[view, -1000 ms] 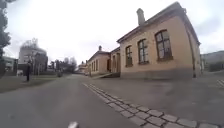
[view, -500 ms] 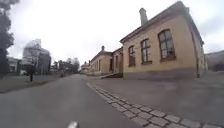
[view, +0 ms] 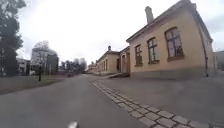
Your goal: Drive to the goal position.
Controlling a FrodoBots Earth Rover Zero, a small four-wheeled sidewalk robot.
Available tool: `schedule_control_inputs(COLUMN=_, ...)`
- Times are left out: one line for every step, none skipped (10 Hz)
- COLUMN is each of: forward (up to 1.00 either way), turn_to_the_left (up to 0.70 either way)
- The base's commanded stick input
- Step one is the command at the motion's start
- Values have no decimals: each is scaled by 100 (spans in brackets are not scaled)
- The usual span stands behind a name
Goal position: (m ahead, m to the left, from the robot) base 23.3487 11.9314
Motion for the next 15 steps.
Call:
schedule_control_inputs(forward=70, turn_to_the_left=0)
schedule_control_inputs(forward=70, turn_to_the_left=0)
schedule_control_inputs(forward=70, turn_to_the_left=0)
schedule_control_inputs(forward=55, turn_to_the_left=0)
schedule_control_inputs(forward=0, turn_to_the_left=0)
schedule_control_inputs(forward=0, turn_to_the_left=0)
schedule_control_inputs(forward=0, turn_to_the_left=0)
schedule_control_inputs(forward=0, turn_to_the_left=0)
schedule_control_inputs(forward=0, turn_to_the_left=0)
schedule_control_inputs(forward=12, turn_to_the_left=0)
schedule_control_inputs(forward=70, turn_to_the_left=0)
schedule_control_inputs(forward=70, turn_to_the_left=0)
schedule_control_inputs(forward=70, turn_to_the_left=0)
schedule_control_inputs(forward=70, turn_to_the_left=0)
schedule_control_inputs(forward=70, turn_to_the_left=0)
